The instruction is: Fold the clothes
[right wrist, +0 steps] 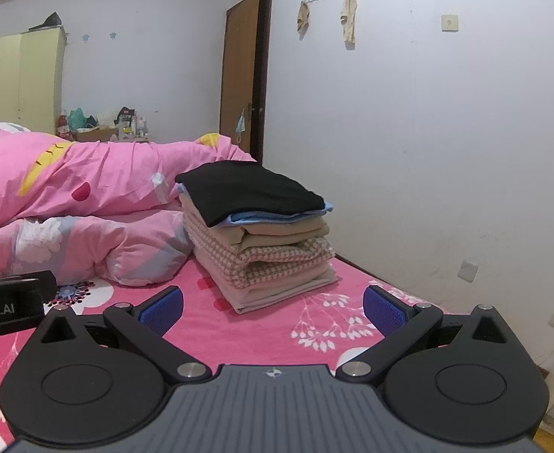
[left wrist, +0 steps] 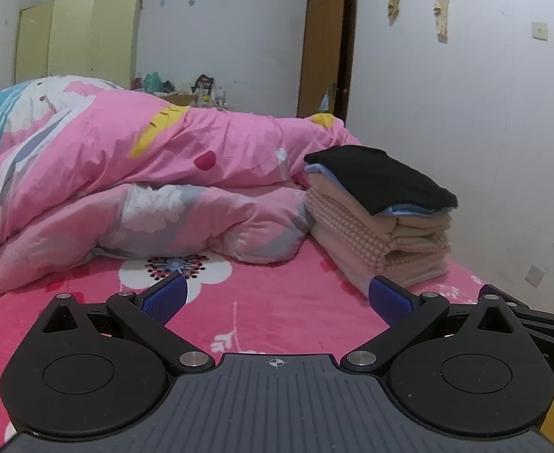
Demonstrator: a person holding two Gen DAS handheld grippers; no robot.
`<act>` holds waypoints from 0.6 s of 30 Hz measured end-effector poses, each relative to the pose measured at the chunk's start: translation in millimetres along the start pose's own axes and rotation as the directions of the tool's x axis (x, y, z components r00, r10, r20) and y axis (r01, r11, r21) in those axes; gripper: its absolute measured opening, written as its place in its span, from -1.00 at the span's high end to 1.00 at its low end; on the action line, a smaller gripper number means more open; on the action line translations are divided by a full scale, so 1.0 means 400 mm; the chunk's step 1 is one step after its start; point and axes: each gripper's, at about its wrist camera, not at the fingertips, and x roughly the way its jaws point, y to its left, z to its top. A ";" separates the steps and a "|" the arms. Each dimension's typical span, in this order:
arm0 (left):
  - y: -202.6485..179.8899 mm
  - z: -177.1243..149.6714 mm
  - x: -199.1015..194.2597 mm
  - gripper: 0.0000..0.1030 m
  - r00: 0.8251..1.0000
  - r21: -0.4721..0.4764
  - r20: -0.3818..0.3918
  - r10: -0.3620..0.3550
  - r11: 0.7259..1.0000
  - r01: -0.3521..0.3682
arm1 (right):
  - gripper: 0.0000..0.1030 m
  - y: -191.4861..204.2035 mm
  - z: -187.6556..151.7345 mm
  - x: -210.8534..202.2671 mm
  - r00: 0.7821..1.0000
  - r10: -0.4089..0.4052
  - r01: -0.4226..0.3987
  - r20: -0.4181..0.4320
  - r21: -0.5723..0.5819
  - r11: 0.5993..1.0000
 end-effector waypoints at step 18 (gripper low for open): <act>-0.047 -0.016 -0.007 -1.00 1.000 0.040 -0.011 -0.011 0.999 0.011 | -1.00 -0.041 -0.019 -0.011 1.000 -0.022 0.023 -0.015 0.031 0.999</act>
